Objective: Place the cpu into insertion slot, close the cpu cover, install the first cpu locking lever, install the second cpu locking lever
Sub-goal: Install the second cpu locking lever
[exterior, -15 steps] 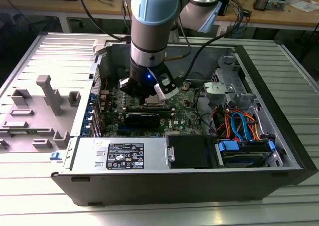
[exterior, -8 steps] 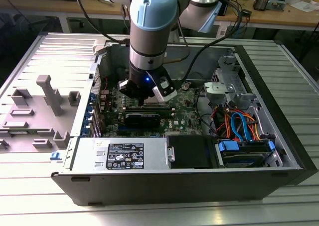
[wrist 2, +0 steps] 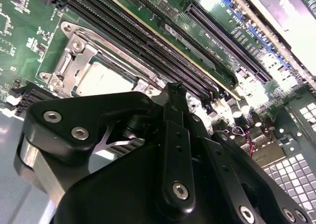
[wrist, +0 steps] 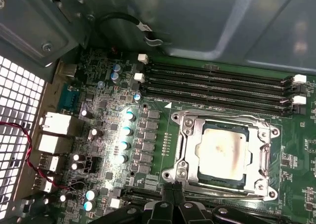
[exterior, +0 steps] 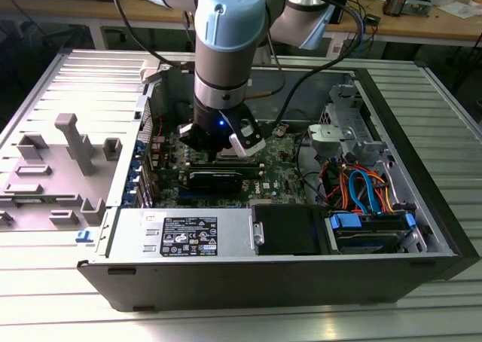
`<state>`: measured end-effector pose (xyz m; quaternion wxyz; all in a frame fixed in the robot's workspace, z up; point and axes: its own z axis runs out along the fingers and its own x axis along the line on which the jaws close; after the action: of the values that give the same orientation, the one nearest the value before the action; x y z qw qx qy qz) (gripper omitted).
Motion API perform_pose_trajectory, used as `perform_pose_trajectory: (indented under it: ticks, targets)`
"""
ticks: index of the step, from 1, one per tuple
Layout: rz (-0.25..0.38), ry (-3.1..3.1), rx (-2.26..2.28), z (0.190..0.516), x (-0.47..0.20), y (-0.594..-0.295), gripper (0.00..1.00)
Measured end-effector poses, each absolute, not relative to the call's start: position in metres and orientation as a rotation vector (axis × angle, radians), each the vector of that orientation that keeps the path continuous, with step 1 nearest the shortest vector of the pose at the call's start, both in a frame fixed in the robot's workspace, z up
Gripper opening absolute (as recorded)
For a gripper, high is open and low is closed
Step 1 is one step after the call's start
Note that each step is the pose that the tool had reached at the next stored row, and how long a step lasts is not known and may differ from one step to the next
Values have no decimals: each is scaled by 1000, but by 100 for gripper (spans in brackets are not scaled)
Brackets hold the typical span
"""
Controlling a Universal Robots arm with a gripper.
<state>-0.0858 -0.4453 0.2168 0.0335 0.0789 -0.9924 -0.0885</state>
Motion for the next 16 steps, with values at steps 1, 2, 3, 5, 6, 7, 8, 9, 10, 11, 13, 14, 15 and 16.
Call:
perform_pose_trajectory:
  ticks: [1,2,3,5,6,7,8,9,10,11,13,14,15,16]
  targets:
    - [-276,-3053,243,215,-87,-445,11]
    - [-279,-3053,243,214,-87,-445,11]
    - [-281,-3053,243,213,-87,-445,11]
    - [-285,-3052,243,213,-87,-444,11]
    - [-288,-3052,243,212,-87,-444,11]
    - [-291,-3052,243,212,-87,-444,11]
    - [-293,-3052,243,212,-87,-443,11]
    - [-295,-3052,244,212,-87,-443,11]
    - [-296,-3052,244,211,-87,-442,11]
    - [-296,-3052,244,211,-87,-442,11]
    - [-296,-3052,244,210,-87,-440,11]
    - [-297,-3052,244,210,-87,-440,11]
    - [-296,-3052,244,208,-87,-440,11]
    - [-297,-3052,244,207,-87,-440,11]
